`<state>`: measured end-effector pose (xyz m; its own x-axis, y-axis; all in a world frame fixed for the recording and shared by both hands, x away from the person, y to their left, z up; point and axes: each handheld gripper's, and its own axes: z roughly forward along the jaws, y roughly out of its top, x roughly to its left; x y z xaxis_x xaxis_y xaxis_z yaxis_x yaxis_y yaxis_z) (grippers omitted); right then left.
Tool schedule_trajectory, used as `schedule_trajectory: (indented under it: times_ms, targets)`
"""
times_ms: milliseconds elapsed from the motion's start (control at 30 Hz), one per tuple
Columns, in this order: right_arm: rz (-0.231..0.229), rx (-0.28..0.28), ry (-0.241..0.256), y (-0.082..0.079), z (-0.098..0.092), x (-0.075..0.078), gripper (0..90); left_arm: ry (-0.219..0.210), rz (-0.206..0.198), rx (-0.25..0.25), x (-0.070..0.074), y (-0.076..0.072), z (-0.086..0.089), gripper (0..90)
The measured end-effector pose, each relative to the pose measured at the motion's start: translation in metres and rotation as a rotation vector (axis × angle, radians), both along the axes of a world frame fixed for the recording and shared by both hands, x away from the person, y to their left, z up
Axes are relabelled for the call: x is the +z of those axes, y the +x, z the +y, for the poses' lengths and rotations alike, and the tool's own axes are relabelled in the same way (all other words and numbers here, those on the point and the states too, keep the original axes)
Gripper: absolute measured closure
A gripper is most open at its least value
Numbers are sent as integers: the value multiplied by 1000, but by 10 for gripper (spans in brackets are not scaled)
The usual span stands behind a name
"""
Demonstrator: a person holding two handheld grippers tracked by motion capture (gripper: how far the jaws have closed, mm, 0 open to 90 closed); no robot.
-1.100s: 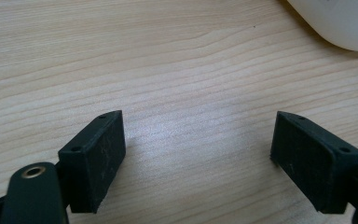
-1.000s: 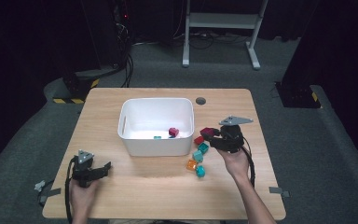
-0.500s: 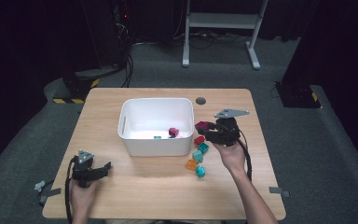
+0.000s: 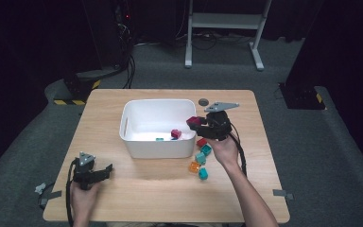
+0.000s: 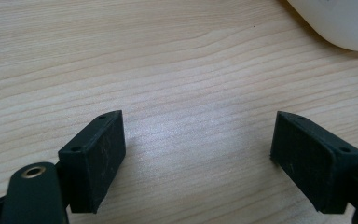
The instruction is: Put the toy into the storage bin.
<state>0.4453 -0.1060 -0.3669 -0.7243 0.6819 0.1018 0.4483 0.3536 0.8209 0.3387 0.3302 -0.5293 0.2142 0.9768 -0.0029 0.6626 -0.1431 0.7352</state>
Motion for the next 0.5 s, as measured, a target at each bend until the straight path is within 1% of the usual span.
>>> schedule_trajectory:
  times_ms: [67, 167, 267, 400, 500]
  targets:
    - [8, 4, -7, 2, 4, 1, 589, 0, 0, 0, 0, 0, 0, 179]
    - [6, 14, -25, 6, 11, 2, 589, -1, 0, 0, 0, 0, 0, 179]
    - [6, 19, -27, 9, 17, 2, 589, -1, 0, 0, 0, 0, 0, 179]
    - [18, 28, -34, 13, 26, 4, 589, -1, 0, 0, 0, 0, 0, 179]
    - [14, 36, -40, 17, 31, 4, 589, -1, 0, 0, 0, 0, 0, 179]
